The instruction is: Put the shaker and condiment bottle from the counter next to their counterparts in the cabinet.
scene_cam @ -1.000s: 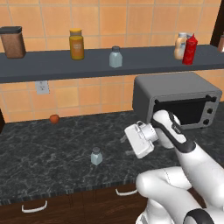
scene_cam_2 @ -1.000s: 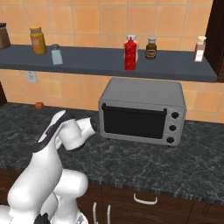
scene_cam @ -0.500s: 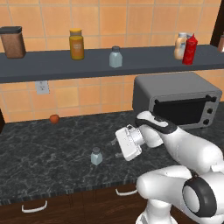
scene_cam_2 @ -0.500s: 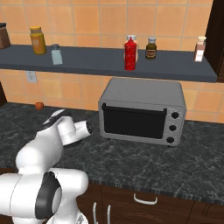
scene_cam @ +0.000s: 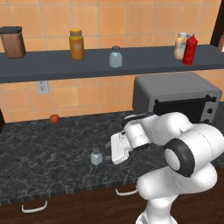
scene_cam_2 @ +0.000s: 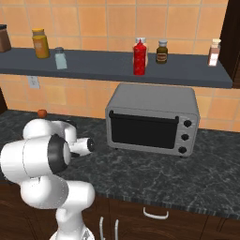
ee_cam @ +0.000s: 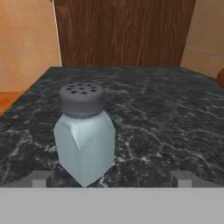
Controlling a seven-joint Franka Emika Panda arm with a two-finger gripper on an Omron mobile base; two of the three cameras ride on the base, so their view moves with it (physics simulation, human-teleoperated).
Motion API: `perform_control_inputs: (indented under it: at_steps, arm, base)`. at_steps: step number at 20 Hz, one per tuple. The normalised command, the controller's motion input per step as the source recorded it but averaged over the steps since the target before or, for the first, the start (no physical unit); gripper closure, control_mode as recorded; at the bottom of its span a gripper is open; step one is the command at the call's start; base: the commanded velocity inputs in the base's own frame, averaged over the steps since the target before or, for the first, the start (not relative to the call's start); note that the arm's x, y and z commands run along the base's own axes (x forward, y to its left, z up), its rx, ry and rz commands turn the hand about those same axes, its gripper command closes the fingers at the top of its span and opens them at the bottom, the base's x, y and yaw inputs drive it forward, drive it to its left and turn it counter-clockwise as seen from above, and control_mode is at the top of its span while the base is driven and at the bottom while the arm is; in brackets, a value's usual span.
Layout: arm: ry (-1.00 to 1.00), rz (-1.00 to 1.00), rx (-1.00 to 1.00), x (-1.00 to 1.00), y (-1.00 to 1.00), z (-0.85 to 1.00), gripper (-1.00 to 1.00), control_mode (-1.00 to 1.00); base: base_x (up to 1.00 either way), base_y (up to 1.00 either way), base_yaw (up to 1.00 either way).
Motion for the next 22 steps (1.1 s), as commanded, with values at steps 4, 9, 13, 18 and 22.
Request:
perform_control_inputs:
  at_steps: [4, 9, 13, 18, 22]
  arm:
    - [-0.07, -0.02, 0.02, -0.01, 0.27, -0.19, -1.00, -1.00]
    - [-0.05, 0.00, 0.04, 0.02, 0.36, -0.17, -1.00, -1.00]
    - [0.00, -0.01, 0.05, 0.26, 0.34, -0.24, -1.00, -1.00]
    - [0.00, -0.03, 0.04, 0.37, 0.27, -0.30, -1.00, -1.00]
    - [0.00, -0.03, 0.02, 0.22, 0.29, -0.31, -1.00, -1.00]
  base:
    - [0.00, 0.00, 0.00]
    - [0.00, 0.00, 0.00]
    - [0.00, 0.00, 0.00]
    - [0.00, 0.00, 0.00]
    - [0.00, 0.00, 0.00]
